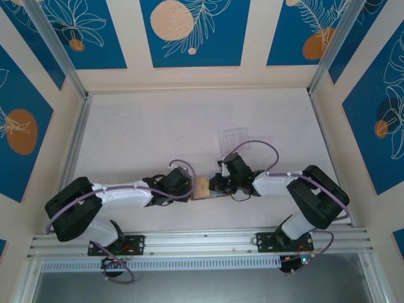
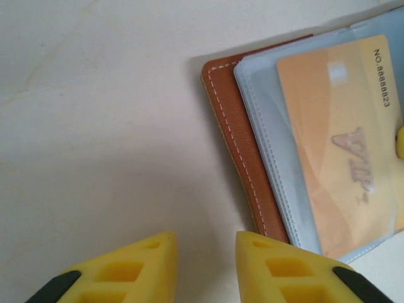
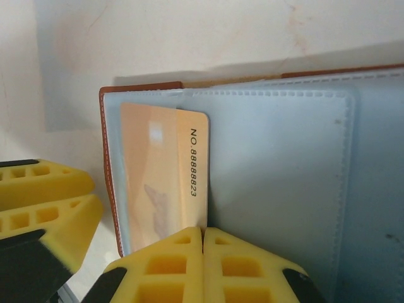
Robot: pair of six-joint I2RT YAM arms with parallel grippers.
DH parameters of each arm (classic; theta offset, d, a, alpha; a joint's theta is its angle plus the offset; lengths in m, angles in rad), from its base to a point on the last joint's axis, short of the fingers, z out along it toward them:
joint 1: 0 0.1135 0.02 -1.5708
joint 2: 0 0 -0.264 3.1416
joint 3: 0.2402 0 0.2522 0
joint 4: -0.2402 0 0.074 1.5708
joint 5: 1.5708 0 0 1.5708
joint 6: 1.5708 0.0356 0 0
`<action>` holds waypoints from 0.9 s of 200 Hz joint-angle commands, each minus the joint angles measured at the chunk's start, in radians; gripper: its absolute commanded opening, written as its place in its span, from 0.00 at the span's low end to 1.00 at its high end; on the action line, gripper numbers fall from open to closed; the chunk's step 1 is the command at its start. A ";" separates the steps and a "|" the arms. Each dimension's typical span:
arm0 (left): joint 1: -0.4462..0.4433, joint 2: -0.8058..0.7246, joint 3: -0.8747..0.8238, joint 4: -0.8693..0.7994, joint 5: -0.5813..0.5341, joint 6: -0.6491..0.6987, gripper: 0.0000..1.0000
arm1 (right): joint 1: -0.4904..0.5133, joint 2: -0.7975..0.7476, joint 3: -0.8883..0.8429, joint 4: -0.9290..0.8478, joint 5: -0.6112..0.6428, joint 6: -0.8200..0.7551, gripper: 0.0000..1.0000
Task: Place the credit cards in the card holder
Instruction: Insert the credit card into the card slot.
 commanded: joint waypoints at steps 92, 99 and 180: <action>0.007 0.162 0.037 0.041 0.051 0.029 0.25 | 0.001 0.053 0.099 -0.174 -0.088 -0.129 0.00; 0.006 0.168 0.037 0.043 0.053 0.026 0.25 | 0.002 0.062 0.104 -0.169 -0.094 -0.129 0.00; -0.012 0.210 0.066 0.052 0.057 0.018 0.24 | 0.028 0.097 0.119 -0.109 -0.125 -0.129 0.00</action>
